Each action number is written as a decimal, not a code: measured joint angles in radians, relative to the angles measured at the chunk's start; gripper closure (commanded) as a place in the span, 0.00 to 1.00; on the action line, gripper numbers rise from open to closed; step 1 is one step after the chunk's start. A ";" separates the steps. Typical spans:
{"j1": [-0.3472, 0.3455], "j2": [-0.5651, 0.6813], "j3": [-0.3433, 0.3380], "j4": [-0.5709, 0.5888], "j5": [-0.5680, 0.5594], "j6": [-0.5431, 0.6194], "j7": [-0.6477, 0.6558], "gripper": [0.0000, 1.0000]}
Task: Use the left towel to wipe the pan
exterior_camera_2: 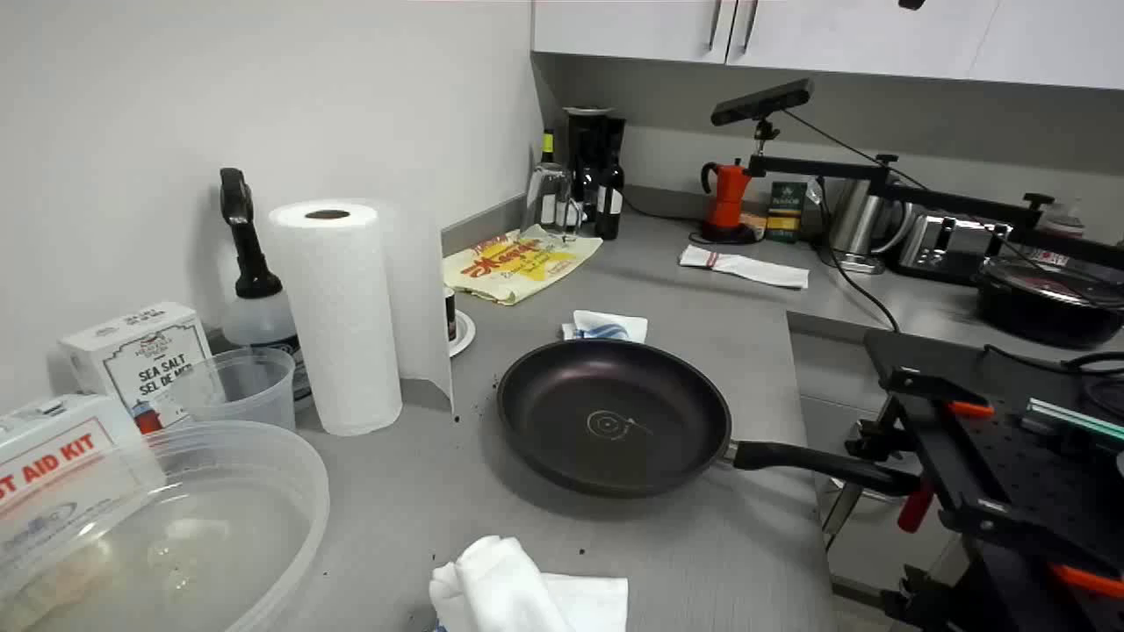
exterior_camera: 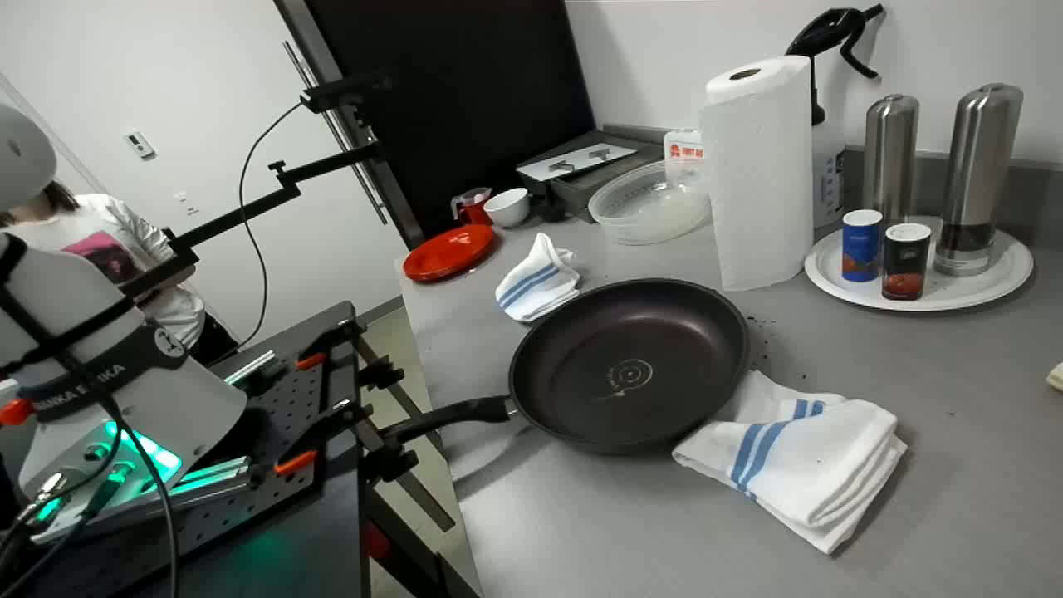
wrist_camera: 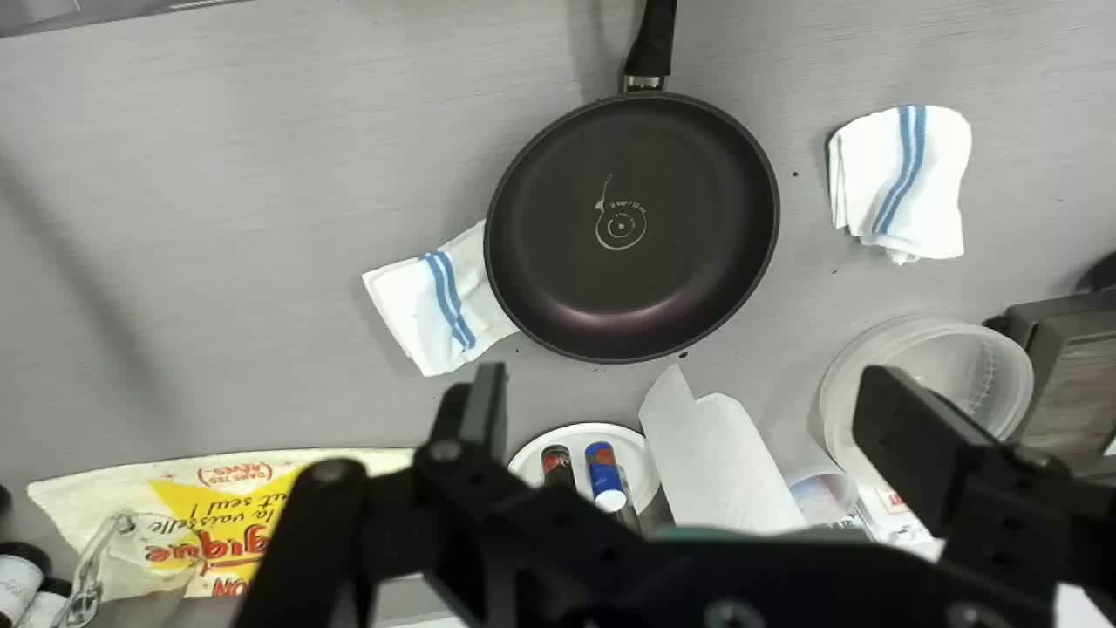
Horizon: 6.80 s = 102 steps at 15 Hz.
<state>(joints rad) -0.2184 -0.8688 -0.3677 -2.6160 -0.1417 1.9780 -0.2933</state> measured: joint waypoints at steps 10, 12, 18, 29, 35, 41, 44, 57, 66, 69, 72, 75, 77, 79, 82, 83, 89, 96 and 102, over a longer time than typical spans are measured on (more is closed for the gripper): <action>0.026 0.041 -0.002 -0.051 0.029 -0.006 -0.008 0.00; 0.045 0.067 -0.002 -0.081 0.053 0.008 -0.009 0.00; 0.162 0.200 0.018 -0.164 0.151 0.104 -0.027 0.00; 0.305 0.488 0.160 -0.170 0.400 0.254 -0.050 0.00; 0.377 0.715 0.306 -0.172 0.590 0.490 0.036 0.00; 0.396 0.974 0.452 -0.096 0.713 0.721 0.148 0.00; 0.395 1.085 0.511 -0.027 0.720 0.784 0.238 0.00; 0.377 1.351 0.553 0.217 0.589 0.841 0.429 0.00; 0.320 1.398 0.611 0.257 0.570 0.894 0.379 0.00; 0.300 1.408 0.629 0.262 0.563 0.903 0.362 0.00; 0.283 1.415 0.644 0.265 0.563 0.903 0.355 0.00; 0.281 1.416 0.647 0.266 0.563 0.903 0.354 0.00; 0.280 1.416 0.647 0.267 0.563 0.903 0.354 0.00; 0.280 1.416 0.647 0.267 0.563 0.903 0.354 0.00; 0.280 1.416 0.647 0.267 0.563 0.903 0.354 0.00; 0.280 1.416 0.647 0.267 0.563 0.903 0.354 0.00; 0.280 1.416 0.647 0.267 0.563 0.903 0.354 0.00; 0.280 1.416 0.647 0.267 0.563 0.903 0.354 0.00; 0.280 1.416 0.647 0.267 0.563 0.903 0.354 0.00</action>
<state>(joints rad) 0.0616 0.5476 0.2796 -2.3488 0.4212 2.8815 0.0603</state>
